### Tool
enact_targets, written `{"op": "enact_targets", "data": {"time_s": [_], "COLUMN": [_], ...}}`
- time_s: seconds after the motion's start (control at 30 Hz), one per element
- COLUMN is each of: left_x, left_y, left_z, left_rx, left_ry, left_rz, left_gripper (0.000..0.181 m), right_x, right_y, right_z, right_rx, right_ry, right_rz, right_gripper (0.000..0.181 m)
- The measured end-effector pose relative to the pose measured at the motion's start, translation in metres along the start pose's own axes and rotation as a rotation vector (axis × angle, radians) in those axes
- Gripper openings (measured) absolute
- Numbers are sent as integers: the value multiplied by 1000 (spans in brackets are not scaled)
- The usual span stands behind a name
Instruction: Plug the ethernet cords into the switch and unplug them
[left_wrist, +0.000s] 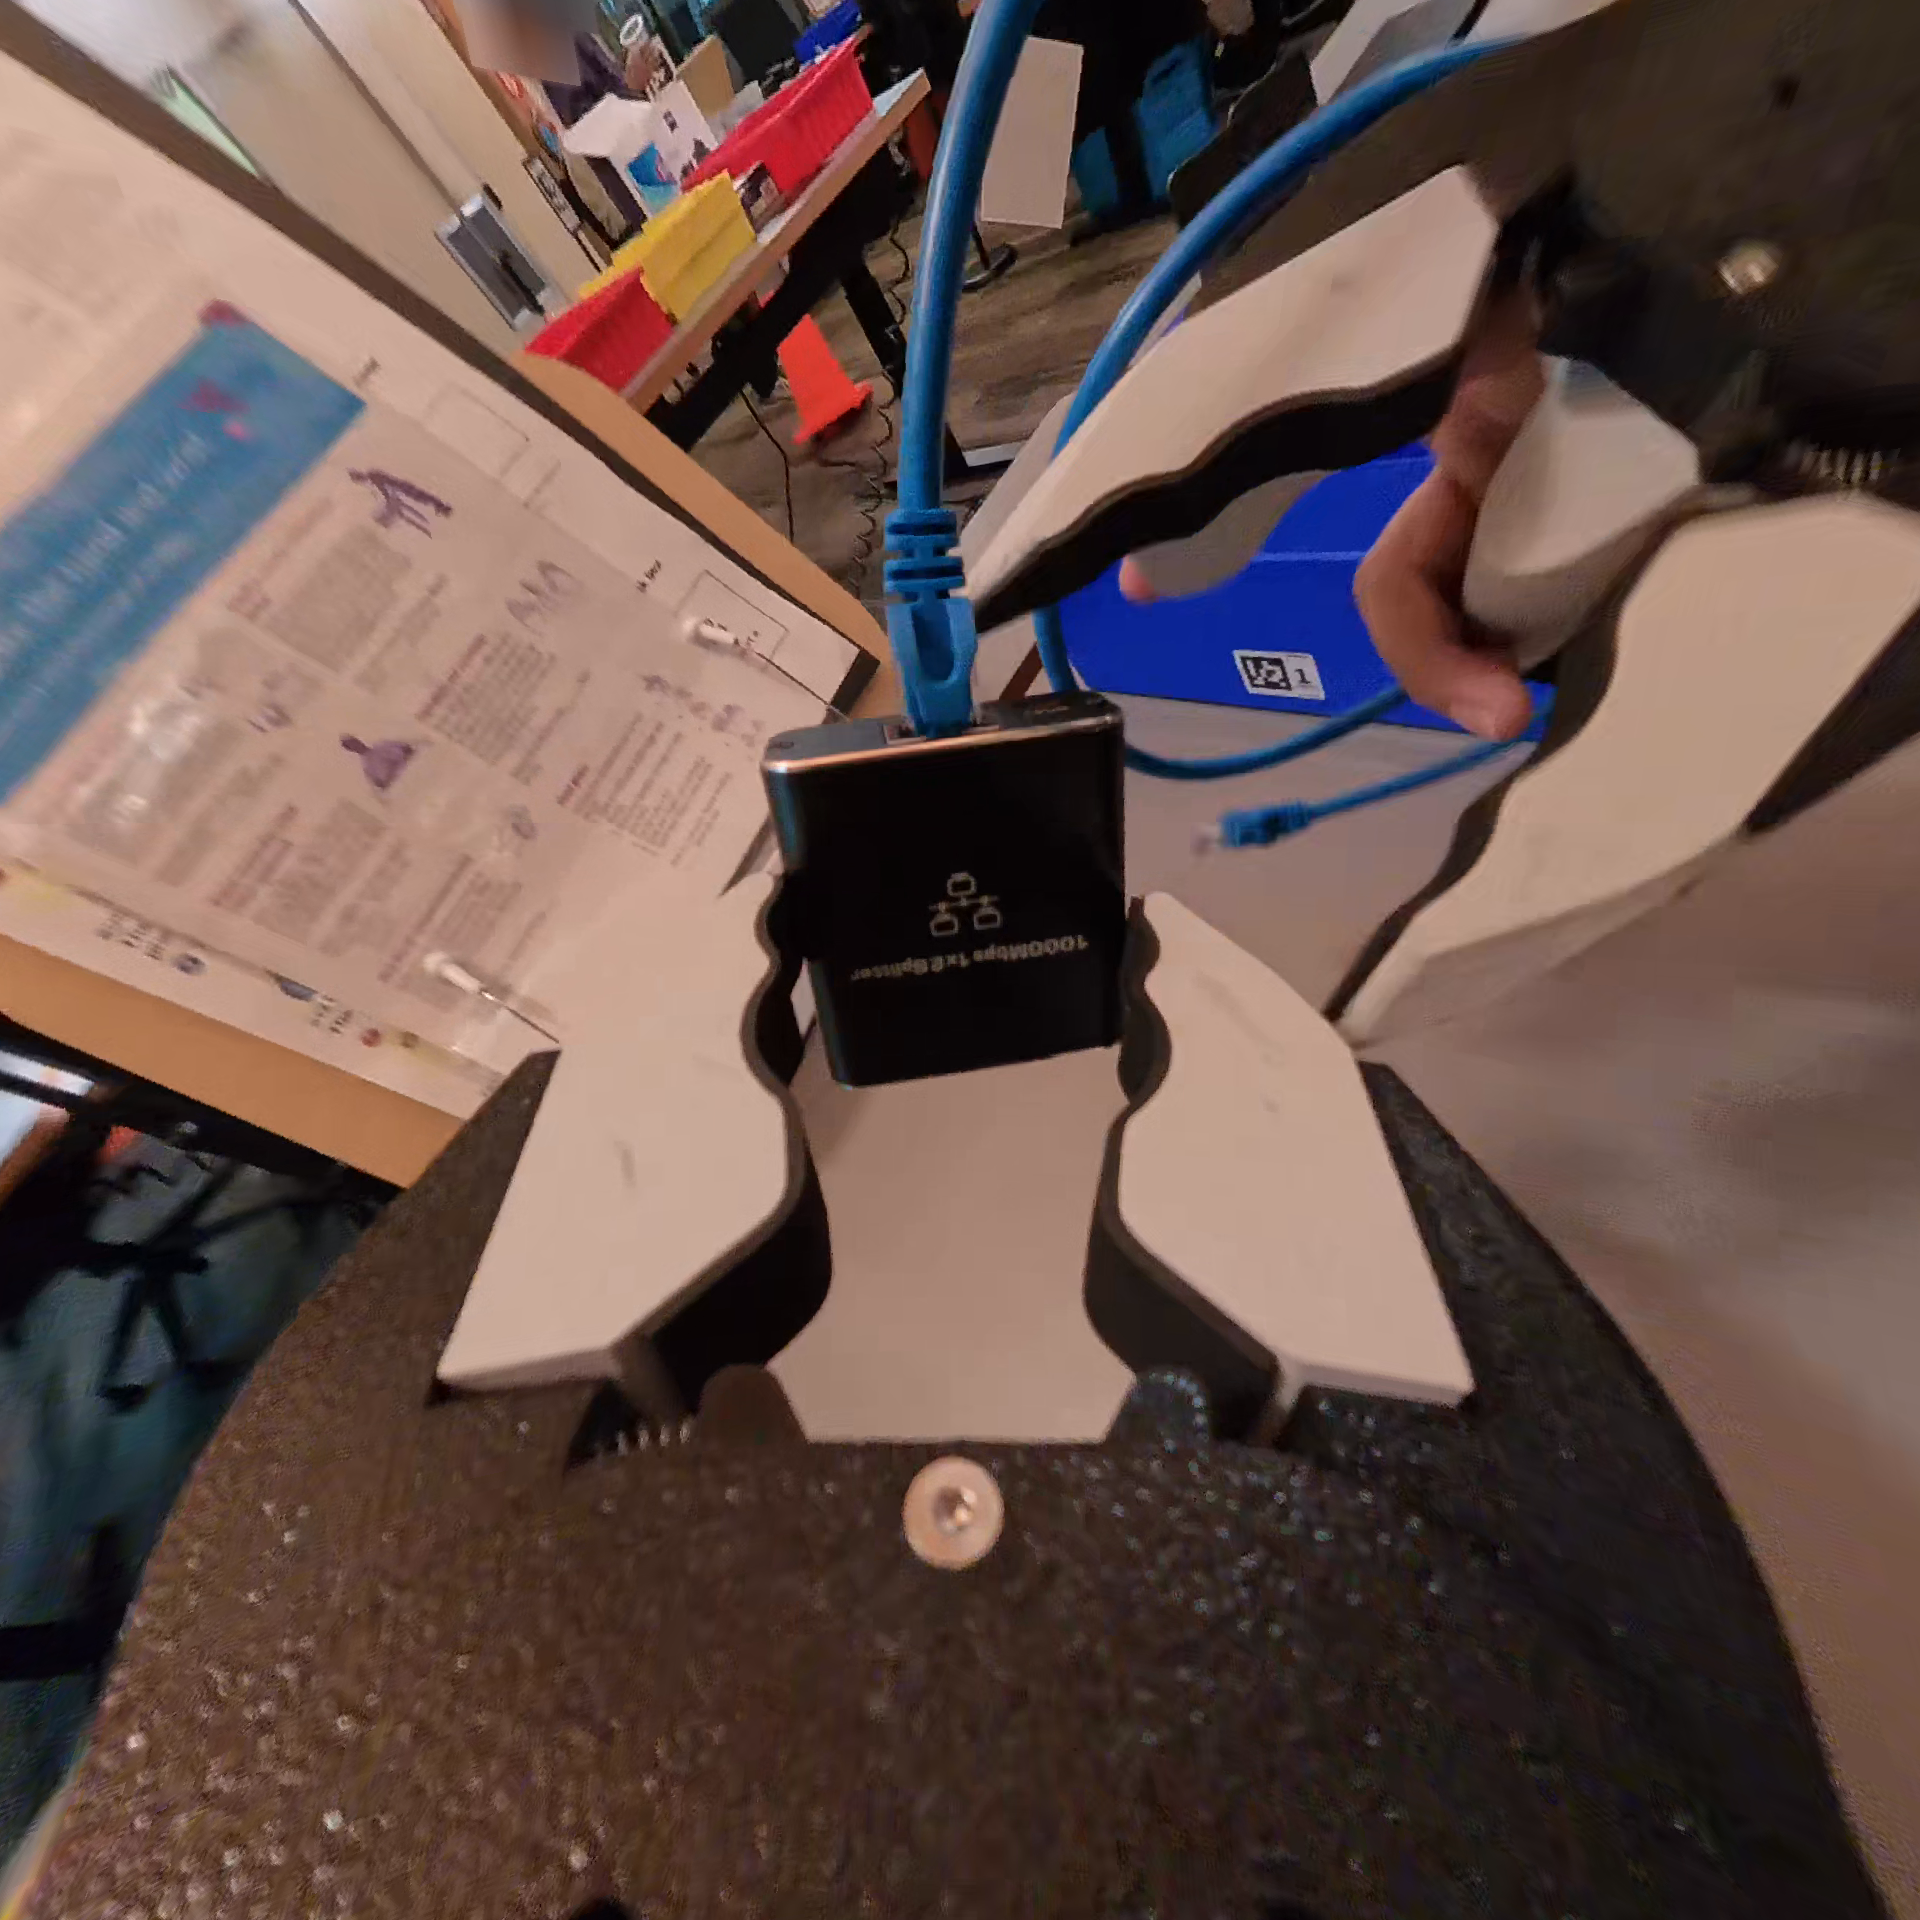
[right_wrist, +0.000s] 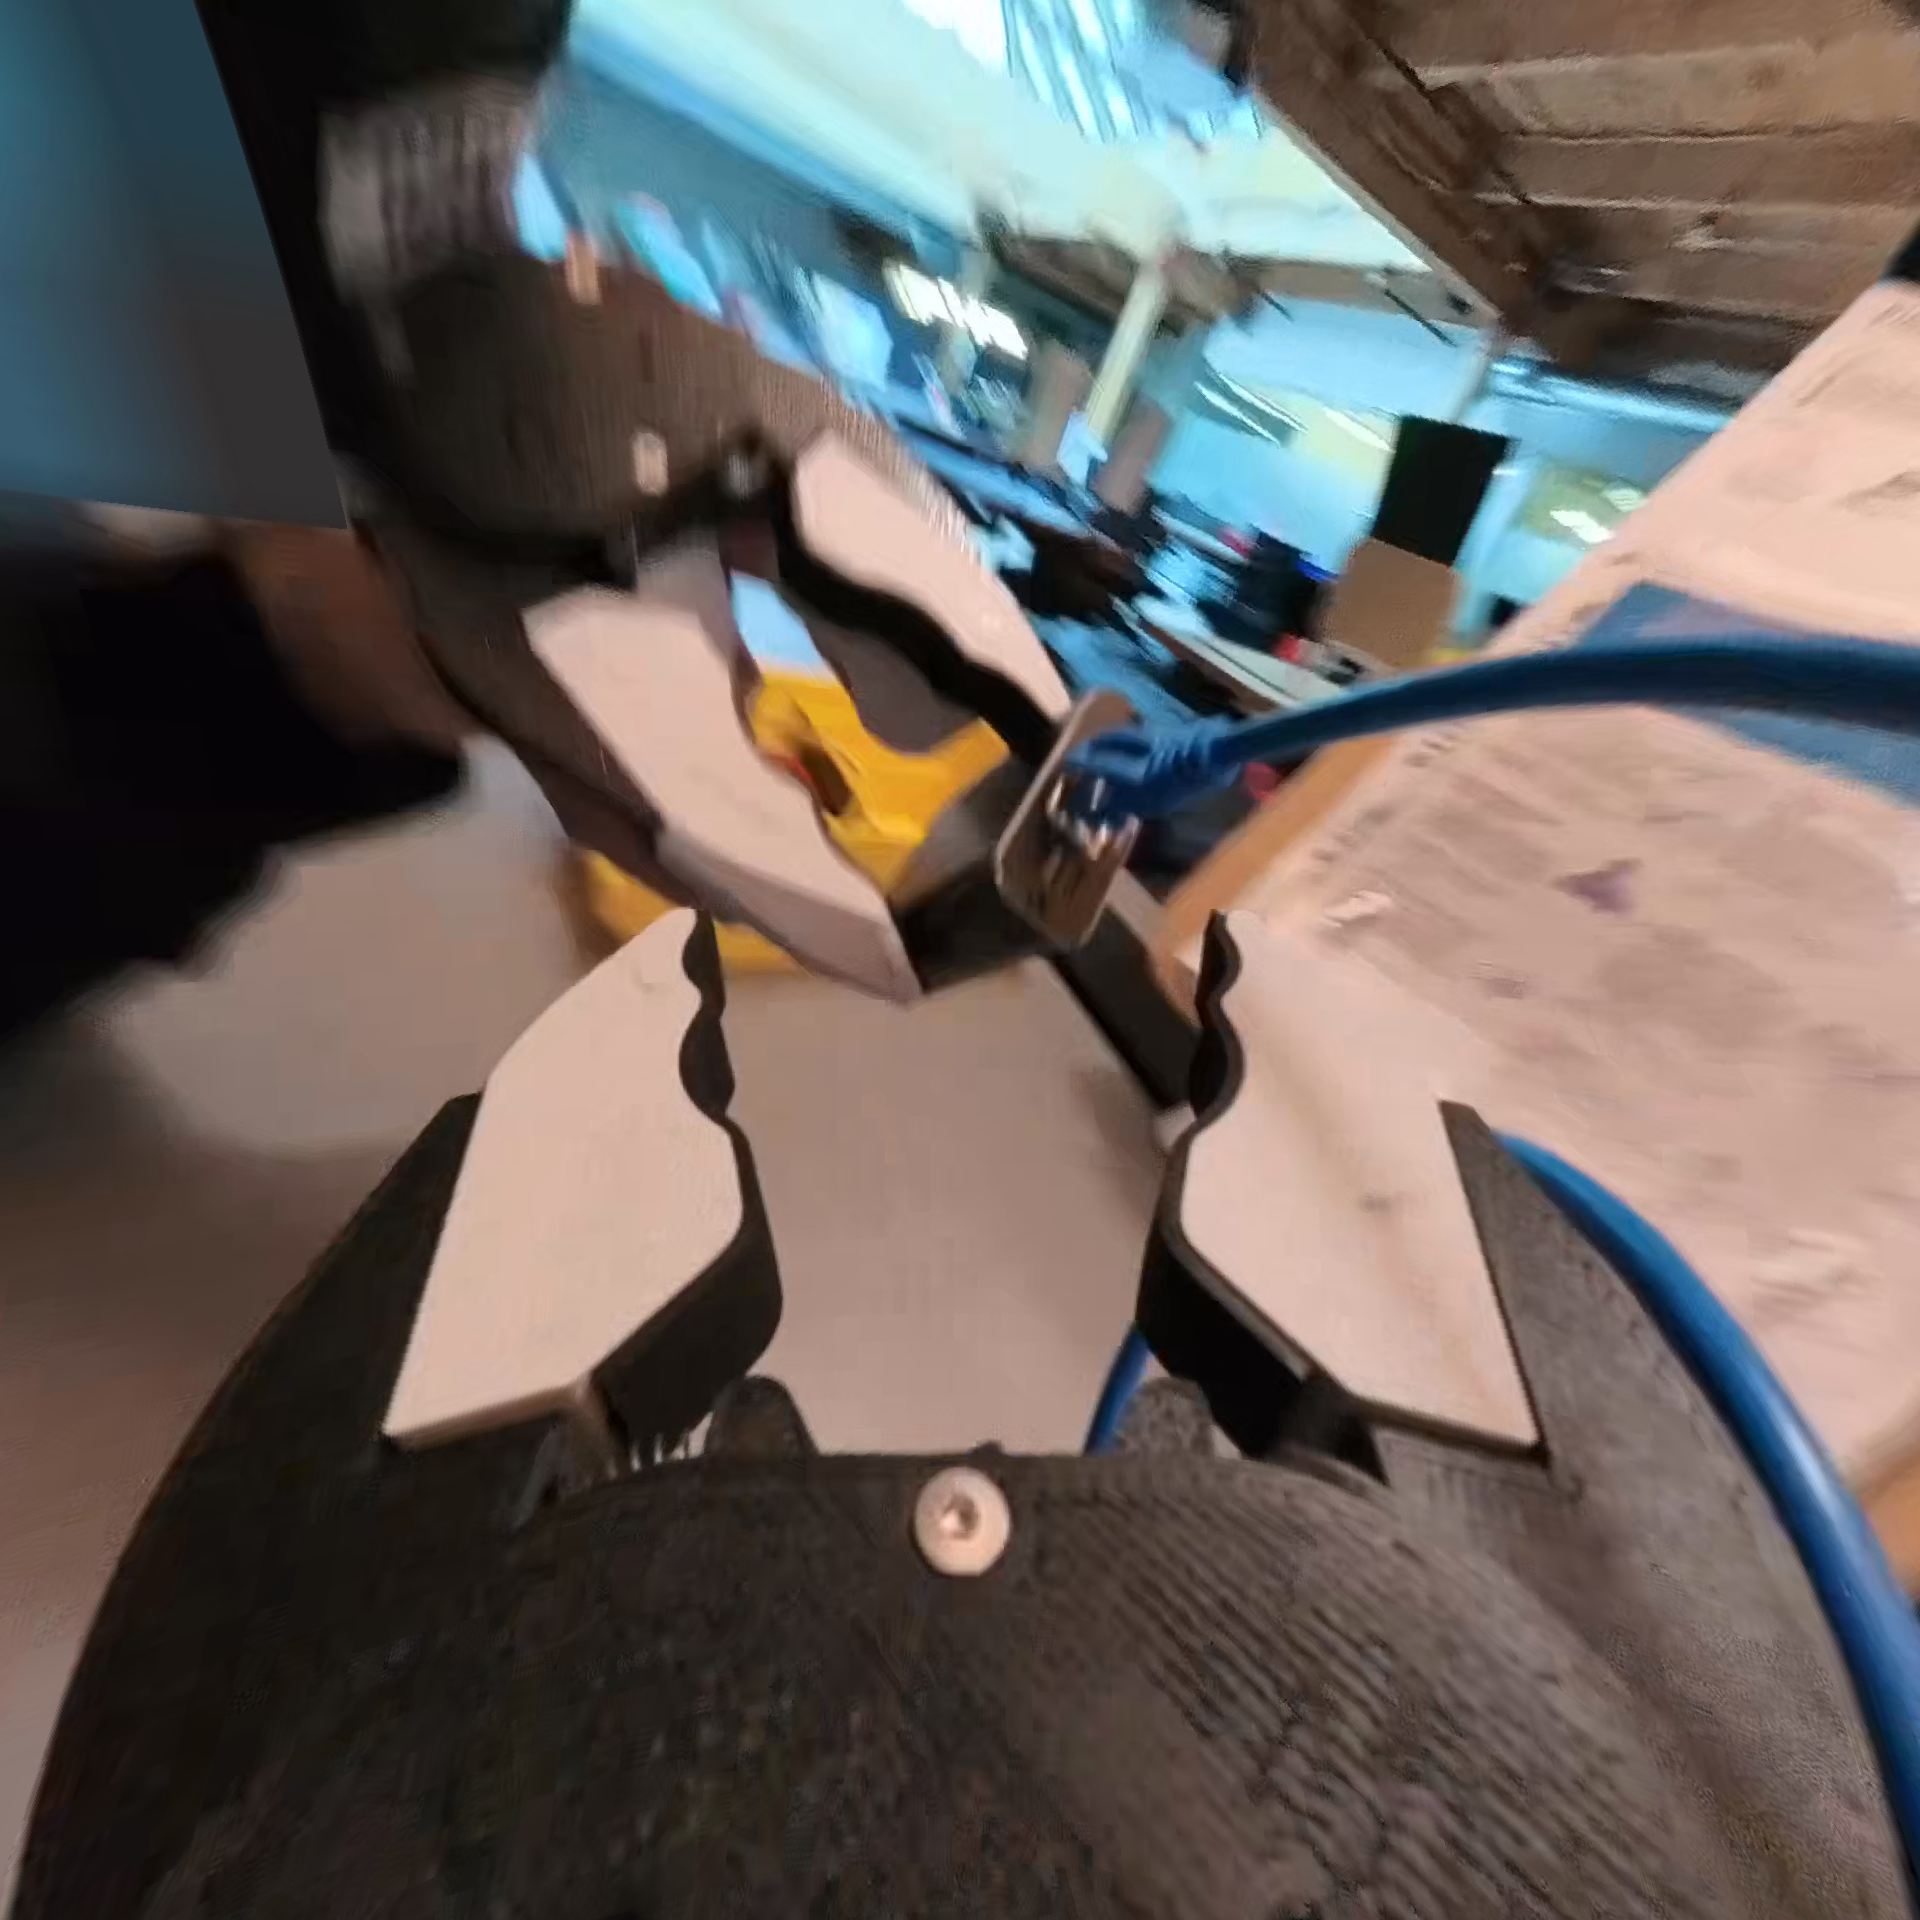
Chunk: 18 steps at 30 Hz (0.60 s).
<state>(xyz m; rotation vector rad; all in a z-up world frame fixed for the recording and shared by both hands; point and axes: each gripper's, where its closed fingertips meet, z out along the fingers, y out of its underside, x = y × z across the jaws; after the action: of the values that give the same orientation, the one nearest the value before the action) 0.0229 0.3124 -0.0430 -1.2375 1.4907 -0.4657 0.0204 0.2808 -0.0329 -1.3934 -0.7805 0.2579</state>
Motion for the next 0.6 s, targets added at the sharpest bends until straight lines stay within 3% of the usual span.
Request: {"op": "enact_targets", "data": {"time_s": [0.07,0.1,0.17,0.2,0.23,0.37,0.5,0.6], "left_x": [7,12,16,19,23,24,25,15], "left_y": [-7,-9,-13,-14,-14,-9,-26,-49], "left_z": [-2,-3,-1,1,4,9,5,-10], "left_rx": [40,54,66,65,66,54,210,447], "left_ry": [11,22,10,14,22,3,7,32], "left_rz": [115,170,225,235,257,324,267,29], "left_gripper": [58,58,58,58,58,58,57,53], "right_x": [3,14,19,18,17,18,24,38], "right_y": [-19,-18,-9,0,4,8,-7,-22], "right_z": [-9,-11,-10,-8,-6,-7,-13,-20], "right_rx": [161,176,167,128,111,162,316,473], "right_ry": [-91,-66,-78,-86,-102,-185,-242,-215], "right_rz": [258,366,472,505,526,694,808,907], "right_gripper": [71,58,54,34,26,24,24,24]}}
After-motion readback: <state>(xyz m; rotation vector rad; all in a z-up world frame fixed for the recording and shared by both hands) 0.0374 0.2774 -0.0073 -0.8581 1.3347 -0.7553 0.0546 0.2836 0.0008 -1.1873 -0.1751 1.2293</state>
